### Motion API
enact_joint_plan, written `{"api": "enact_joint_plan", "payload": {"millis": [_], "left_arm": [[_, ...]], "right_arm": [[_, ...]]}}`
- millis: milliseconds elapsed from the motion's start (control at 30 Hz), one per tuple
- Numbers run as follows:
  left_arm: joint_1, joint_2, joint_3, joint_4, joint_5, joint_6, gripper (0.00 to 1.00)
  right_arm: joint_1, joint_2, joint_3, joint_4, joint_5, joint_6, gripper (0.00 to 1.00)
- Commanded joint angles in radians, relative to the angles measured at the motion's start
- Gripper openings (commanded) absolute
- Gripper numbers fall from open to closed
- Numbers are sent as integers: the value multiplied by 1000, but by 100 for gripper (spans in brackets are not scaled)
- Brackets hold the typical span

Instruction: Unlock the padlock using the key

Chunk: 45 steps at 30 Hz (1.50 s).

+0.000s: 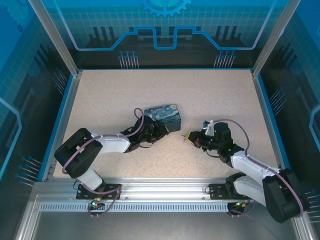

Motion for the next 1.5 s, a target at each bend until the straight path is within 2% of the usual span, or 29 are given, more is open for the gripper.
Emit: {"api": "enact_joint_plan", "payload": {"millis": [0,267,600,1000,1467], "left_arm": [[7,4,36,101,39,-77,0],[8,-42,19,132,5,-139,0],[8,-50,17,217,-20,-197,0],[7,7,20,380,17,-262,0],[7,-72,-13,331,-8,-248,0]], "right_arm": [[30,-30,-31,76,60,62,0],[120,-1,-19,136,151,116,0],[145,70,-16,249,244,212,0],[137,109,20,318,198,242,0],[152,106,65,334,208,259,0]]}}
